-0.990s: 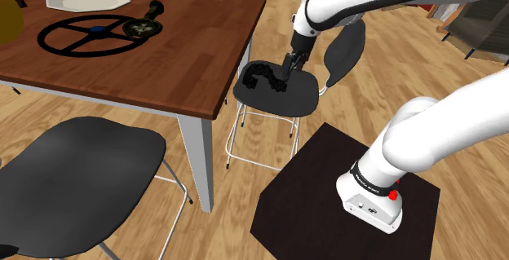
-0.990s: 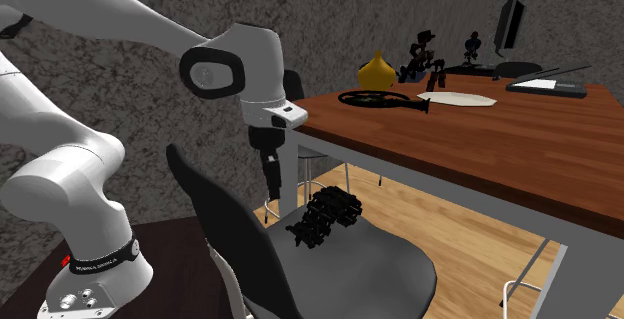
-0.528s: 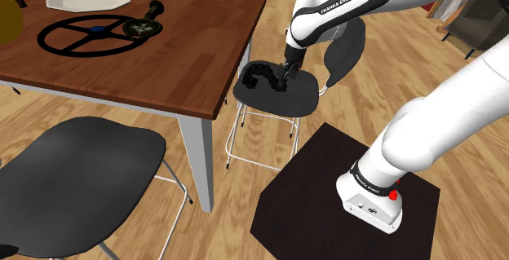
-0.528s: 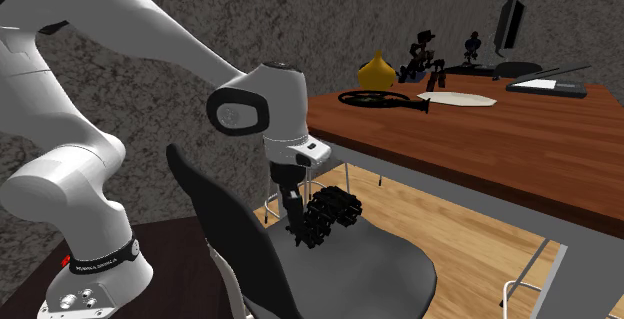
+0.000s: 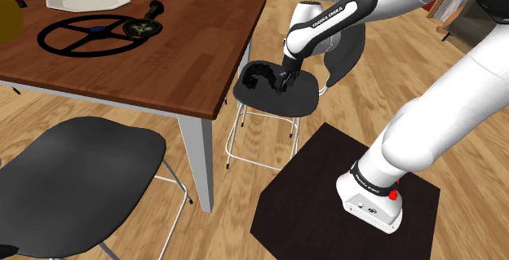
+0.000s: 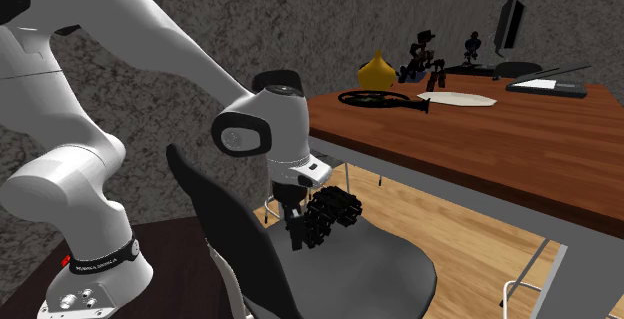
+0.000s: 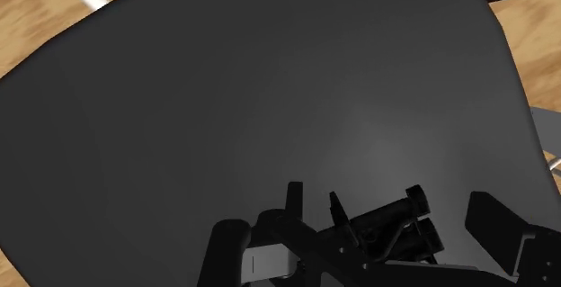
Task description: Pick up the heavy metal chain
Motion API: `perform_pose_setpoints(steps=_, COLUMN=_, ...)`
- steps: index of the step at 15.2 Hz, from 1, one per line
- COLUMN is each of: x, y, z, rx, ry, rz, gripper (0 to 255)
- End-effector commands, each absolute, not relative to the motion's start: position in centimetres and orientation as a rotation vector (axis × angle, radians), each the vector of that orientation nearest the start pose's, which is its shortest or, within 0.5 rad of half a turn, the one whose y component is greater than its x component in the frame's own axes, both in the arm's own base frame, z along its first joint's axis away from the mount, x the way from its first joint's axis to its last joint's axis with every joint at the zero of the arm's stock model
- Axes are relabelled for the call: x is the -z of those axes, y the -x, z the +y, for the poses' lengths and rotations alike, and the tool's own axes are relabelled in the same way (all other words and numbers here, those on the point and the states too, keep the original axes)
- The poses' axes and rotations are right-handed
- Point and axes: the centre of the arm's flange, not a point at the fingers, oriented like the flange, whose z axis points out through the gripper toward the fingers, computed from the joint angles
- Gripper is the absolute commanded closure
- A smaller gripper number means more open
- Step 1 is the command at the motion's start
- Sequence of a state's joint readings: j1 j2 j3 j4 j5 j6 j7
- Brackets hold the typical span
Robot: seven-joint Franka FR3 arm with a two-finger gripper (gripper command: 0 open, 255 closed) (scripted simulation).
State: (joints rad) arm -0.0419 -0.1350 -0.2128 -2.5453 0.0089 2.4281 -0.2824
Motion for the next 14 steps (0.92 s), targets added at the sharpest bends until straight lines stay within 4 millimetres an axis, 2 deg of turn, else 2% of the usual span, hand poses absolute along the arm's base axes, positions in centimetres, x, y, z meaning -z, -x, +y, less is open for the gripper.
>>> perform_pose_setpoints(steps=1, x=-31.6, y=-43.4, z=-11.1, rx=0.037, ry=3.112, rz=-0.035, gripper=0)
perform_pose_setpoints(steps=2, x=-31.6, y=-43.4, z=-11.1, rx=0.037, ry=3.112, rz=-0.035, gripper=255)
perform_pose_setpoints(steps=11, x=-31.6, y=-43.4, z=-11.1, rx=0.037, ry=3.112, rz=-0.035, gripper=255)
perform_pose_setpoints(steps=14, x=-33.2, y=-43.4, z=-11.1, rx=0.037, ry=3.112, rz=-0.035, gripper=255)
